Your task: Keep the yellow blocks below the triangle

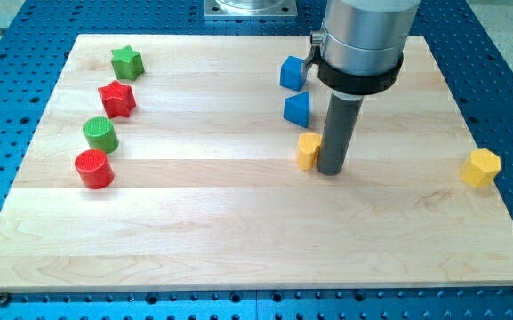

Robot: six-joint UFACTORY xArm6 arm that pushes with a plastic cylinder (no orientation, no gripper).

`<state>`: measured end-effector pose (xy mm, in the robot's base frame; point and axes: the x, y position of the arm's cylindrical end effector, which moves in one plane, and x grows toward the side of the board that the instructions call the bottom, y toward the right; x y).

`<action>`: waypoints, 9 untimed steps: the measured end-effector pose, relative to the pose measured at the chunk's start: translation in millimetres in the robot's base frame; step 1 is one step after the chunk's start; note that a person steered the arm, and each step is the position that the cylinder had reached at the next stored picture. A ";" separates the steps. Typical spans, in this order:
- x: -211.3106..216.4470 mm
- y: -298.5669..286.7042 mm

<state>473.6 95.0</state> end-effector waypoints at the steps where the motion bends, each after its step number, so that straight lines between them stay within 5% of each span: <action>1: -4.7 45.6; 3: -26.6 212.3; 4: -14.8 250.3; 5: 10.5 219.0; 7: 25.3 46.6; 9: 36.3 28.2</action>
